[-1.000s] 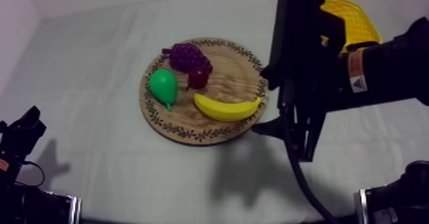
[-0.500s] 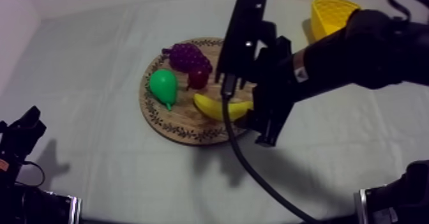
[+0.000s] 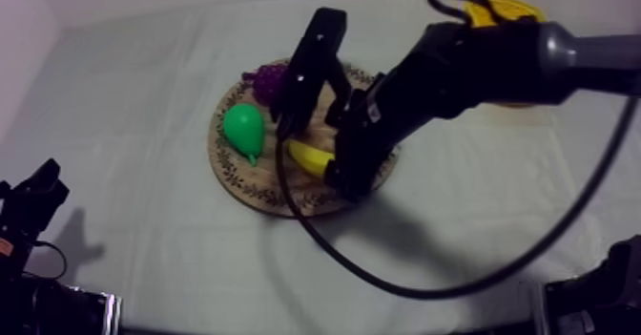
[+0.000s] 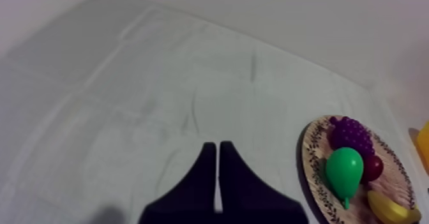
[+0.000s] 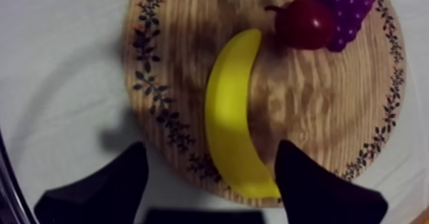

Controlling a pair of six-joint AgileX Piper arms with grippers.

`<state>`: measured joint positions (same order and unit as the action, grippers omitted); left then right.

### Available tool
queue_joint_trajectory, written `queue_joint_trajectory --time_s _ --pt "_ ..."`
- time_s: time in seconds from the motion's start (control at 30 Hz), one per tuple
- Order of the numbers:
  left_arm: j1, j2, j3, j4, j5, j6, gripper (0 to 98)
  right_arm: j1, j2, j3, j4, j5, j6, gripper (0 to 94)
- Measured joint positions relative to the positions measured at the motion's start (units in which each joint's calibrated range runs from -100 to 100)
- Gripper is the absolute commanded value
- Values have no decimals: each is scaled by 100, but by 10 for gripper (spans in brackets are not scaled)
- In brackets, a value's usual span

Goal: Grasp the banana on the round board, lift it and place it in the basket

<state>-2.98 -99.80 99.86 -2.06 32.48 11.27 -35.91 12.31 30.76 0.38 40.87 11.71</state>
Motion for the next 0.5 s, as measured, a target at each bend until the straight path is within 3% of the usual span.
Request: queue_joint_trajectory --time_s 0.3,0.5 --pt "0 0 0 0 0 0 1 125 907 -481 -38 -127 84 545" --pt "0 0 0 0 0 0 1 214 1153 -549 -345 -240 354 522"
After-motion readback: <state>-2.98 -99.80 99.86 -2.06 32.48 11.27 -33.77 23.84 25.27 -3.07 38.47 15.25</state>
